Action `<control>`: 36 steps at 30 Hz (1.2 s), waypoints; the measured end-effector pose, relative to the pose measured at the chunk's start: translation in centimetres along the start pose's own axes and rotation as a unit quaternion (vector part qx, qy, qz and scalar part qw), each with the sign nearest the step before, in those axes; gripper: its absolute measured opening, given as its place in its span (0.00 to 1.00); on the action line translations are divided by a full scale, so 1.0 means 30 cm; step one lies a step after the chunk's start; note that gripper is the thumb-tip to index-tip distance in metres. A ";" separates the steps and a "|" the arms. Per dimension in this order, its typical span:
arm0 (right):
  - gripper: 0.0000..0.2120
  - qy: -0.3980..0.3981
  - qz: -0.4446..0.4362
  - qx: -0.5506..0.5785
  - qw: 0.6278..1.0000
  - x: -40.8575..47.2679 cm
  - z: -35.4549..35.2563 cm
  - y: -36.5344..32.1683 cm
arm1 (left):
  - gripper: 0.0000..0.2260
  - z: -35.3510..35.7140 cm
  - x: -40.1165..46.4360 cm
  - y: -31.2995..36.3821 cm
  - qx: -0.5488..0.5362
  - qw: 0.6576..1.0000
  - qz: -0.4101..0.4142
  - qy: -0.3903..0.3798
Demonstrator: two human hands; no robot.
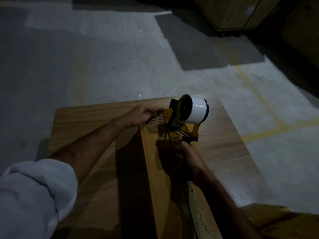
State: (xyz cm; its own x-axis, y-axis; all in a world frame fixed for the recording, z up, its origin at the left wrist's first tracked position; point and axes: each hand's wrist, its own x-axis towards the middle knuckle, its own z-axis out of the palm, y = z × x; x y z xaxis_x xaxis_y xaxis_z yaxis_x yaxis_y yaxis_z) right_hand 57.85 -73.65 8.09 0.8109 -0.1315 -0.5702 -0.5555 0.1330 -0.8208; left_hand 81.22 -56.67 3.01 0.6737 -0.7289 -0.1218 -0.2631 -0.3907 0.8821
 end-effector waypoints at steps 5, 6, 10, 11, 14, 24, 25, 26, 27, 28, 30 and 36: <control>0.19 -0.005 0.031 0.015 0.999 0.004 -0.018 -0.007 | 0.28 0.028 -0.018 0.025 0.277 0.947 0.162 -0.019; 0.18 -0.004 0.032 0.007 0.999 0.002 -0.015 -0.007 | 0.27 0.031 -0.024 0.019 0.274 0.947 0.168 -0.026; 0.11 0.018 0.034 -0.067 0.997 -0.033 -0.006 -0.003 | 0.19 0.012 -0.031 0.012 0.295 0.945 0.139 -0.025; 0.10 0.017 0.036 -0.075 0.996 -0.049 -0.009 0.011 | 0.18 0.009 -0.030 0.019 0.286 0.949 0.130 -0.025; 0.19 0.006 0.031 -0.069 0.997 -0.102 -0.020 0.061 | 0.22 0.035 -0.029 0.042 0.246 0.963 0.109 0.021; 0.13 -0.003 0.035 -0.053 0.998 -0.057 -0.036 0.023 | 0.18 0.070 -0.010 0.022 0.200 0.966 0.015 0.161; 0.14 -0.002 0.033 -0.063 0.998 -0.039 -0.036 0.001 | 0.18 0.065 -0.005 0.018 0.198 0.965 0.006 0.170; 0.15 0.004 0.030 -0.076 0.997 -0.019 -0.037 -0.023 | 0.19 0.060 0.003 0.018 0.197 0.964 -0.001 0.180; 0.16 0.010 0.027 -0.086 0.996 0.004 -0.037 -0.050 | 0.18 0.054 0.012 0.023 0.203 0.959 -0.008 0.196; 0.17 0.015 0.029 -0.089 0.996 0.026 -0.038 -0.075 | 0.17 0.048 0.023 0.033 0.215 0.953 -0.012 0.215; 0.17 0.015 0.043 -0.071 0.996 0.059 -0.045 -0.116 | 0.15 0.038 0.039 0.049 0.261 0.938 -0.002 0.227; 0.15 -0.008 0.029 -0.100 0.995 0.048 -0.050 -0.100 | 0.25 0.023 0.006 0.042 0.376 0.910 0.173 -0.038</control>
State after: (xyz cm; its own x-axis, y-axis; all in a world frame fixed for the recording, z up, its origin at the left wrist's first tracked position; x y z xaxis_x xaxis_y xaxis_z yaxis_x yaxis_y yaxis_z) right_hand 60.42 -75.71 9.69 0.7782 -0.1131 -0.6177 -0.6259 -0.0586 -0.7777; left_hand 80.54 -57.69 3.80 0.4175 -0.9074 0.0477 -0.8677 -0.3826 0.3173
